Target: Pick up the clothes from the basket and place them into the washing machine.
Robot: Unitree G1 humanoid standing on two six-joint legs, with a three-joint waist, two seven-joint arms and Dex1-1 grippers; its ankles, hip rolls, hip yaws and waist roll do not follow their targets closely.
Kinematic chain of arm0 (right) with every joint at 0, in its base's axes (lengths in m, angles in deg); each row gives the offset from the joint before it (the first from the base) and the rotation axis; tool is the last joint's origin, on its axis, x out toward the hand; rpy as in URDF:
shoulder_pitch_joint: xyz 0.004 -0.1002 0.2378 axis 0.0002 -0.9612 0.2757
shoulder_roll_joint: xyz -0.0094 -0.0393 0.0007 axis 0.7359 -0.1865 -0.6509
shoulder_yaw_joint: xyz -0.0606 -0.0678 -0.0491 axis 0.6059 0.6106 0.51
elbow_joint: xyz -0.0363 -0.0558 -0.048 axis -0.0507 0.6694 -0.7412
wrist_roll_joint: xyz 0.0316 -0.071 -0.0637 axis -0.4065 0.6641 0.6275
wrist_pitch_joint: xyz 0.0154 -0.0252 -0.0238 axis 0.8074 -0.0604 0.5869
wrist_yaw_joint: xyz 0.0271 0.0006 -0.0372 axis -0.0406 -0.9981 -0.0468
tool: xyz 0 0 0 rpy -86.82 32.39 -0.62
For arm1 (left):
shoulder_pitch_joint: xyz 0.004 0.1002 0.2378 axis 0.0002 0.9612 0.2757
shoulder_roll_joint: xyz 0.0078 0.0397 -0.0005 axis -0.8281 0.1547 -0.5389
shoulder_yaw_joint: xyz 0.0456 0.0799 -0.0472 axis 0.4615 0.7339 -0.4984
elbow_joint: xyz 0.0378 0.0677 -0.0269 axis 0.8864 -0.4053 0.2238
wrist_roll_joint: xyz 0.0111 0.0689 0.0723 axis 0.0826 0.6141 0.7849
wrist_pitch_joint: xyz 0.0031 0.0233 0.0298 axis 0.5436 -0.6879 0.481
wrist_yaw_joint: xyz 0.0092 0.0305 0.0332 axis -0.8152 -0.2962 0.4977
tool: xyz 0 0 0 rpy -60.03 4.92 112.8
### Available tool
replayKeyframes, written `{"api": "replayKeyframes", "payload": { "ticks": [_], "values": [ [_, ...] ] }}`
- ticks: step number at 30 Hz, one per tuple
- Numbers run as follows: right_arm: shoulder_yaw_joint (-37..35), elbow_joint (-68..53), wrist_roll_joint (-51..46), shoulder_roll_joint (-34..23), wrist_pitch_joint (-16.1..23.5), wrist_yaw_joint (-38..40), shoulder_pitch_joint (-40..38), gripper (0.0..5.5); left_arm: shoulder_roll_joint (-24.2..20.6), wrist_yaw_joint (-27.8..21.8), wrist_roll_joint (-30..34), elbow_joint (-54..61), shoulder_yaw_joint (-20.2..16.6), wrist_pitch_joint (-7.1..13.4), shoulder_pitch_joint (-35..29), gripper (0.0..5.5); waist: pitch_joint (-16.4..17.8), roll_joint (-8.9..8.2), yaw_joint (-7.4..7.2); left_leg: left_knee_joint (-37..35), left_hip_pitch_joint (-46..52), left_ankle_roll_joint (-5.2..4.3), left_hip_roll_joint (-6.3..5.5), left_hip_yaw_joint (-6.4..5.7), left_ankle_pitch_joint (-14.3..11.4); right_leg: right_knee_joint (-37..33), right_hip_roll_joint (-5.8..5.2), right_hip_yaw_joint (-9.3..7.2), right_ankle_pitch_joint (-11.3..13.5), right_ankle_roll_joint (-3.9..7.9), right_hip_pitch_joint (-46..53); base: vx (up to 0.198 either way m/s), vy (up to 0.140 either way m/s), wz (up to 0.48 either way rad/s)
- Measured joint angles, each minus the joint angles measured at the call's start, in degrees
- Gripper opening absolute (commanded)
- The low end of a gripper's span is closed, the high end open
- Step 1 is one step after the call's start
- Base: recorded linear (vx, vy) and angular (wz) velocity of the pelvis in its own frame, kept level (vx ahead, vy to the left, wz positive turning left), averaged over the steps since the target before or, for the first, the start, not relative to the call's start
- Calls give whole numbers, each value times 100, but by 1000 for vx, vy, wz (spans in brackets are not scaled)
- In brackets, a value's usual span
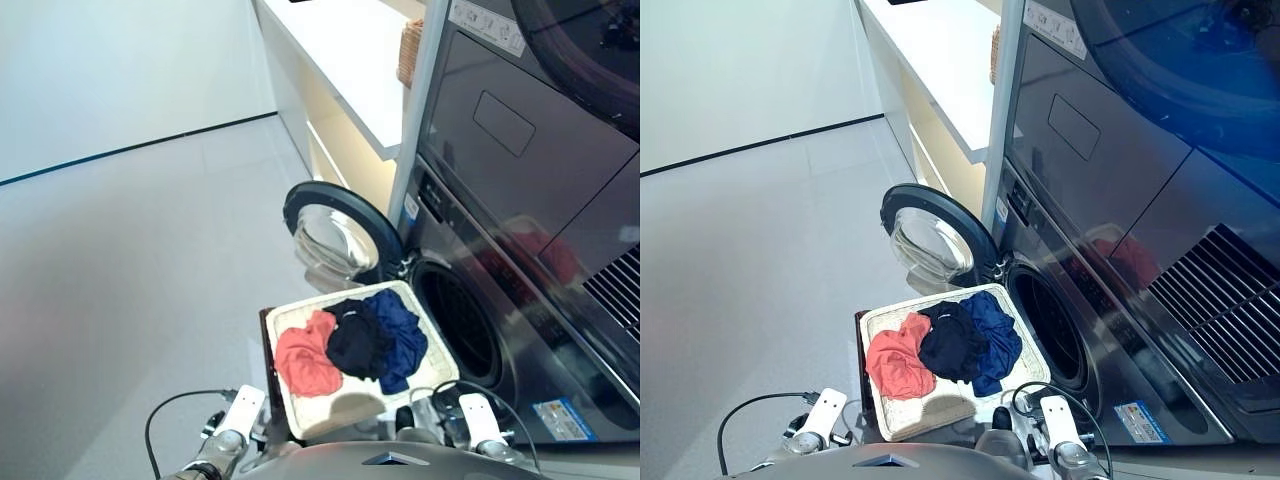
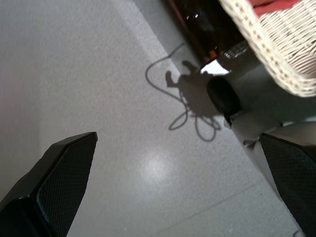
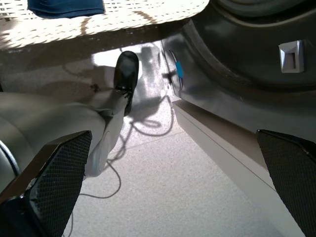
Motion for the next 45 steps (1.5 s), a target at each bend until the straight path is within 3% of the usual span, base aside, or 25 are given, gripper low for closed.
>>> {"api": "replayKeyframes", "payload": {
  "ticks": [22,33,37,41,45],
  "values": [
    [13,48,0,0,-5,-24,-15,550,4,19,-90,26,-4,2,47,550,0,33,1,0,3,-2,2,-53,2,-1,-3,-31,-31,28,41,0,0,0],
    [17,39,1,-1,-4,73,-17,550,96,139,-715,205,-78,14,77,550,75,115,15,1,55,-3,2,-49,2,-1,-1,-43,-44,44,84,0,0,0],
    [83,-367,3,-28,4,205,-102,550,143,315,-1088,1101,-31,118,114,550,166,107,55,1,32,-8,0,-52,13,-1,-2,-36,-40,40,61,0,0,0],
    [162,-1695,3,-228,16,316,-318,550,51,521,-1595,3023,26,185,333,550,457,106,21,3,-14,-25,-5,-54,55,0,-2,-29,-14,32,11,-62,9,2],
    [247,-2691,-9,-421,48,353,-287,550,-60,595,-1847,4051,145,251,212,550,577,125,-3,4,-125,-30,3,-38,64,0,23,-5,40,11,-109,-83,5,-24]
  ]
}}
